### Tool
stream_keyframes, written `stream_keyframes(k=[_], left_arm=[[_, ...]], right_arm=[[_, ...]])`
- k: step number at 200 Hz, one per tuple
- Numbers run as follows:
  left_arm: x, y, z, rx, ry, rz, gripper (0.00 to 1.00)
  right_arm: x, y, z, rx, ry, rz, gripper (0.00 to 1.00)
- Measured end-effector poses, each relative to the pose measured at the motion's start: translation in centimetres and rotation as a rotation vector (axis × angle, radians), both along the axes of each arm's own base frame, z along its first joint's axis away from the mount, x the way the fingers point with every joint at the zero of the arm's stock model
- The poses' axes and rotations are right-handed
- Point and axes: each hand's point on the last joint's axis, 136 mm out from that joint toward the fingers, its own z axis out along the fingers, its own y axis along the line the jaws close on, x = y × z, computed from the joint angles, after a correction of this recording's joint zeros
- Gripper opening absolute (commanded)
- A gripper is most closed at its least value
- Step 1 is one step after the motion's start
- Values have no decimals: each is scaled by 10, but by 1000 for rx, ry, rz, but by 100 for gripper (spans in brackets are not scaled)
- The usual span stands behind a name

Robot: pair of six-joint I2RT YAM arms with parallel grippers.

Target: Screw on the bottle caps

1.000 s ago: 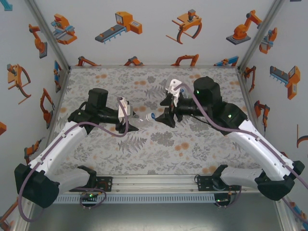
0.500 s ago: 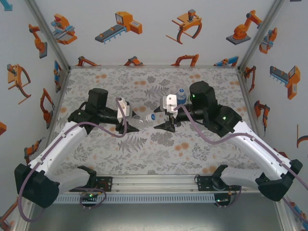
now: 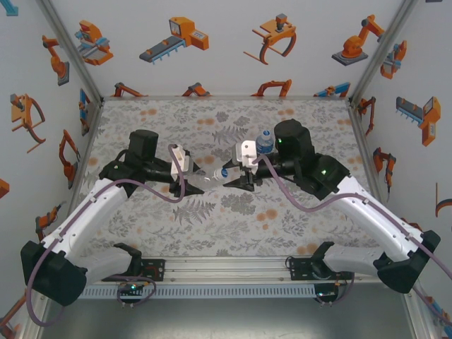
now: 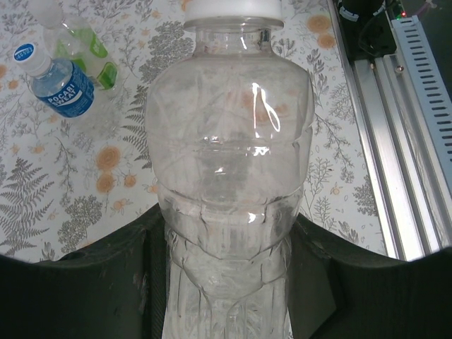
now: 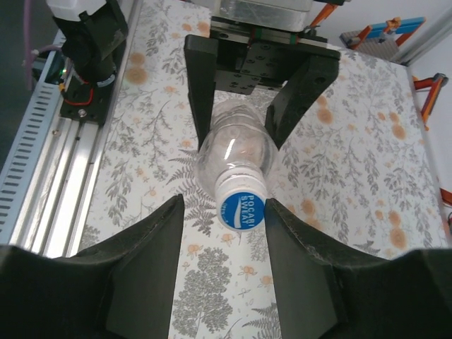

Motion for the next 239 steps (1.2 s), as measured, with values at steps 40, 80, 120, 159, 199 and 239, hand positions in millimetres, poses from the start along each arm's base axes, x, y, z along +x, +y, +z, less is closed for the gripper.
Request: stream_keyframes(k=[40,80,120,159,199,239], left_arm=[[-2,0,1,-4,4,-9,0],[-2,0,0,-2,7,-9,0],[-2,1,-1,3,6,-7,0],[-2,1,-2,6,7,-5,0],[8,4,-7,43,-1,50,0],[18,10,-17,94,2,114,0]], right_arm=[[9,3,-1,2,-17,-33,45],[11,8,-10,-18,7,-23,39],[11,9,-13,-27,29,-17,19],[18,10,-12,-21,183,-105,0],[52,9,-26,-9,660,-435,0],[79,9,-51,0,1183,-750,0]])
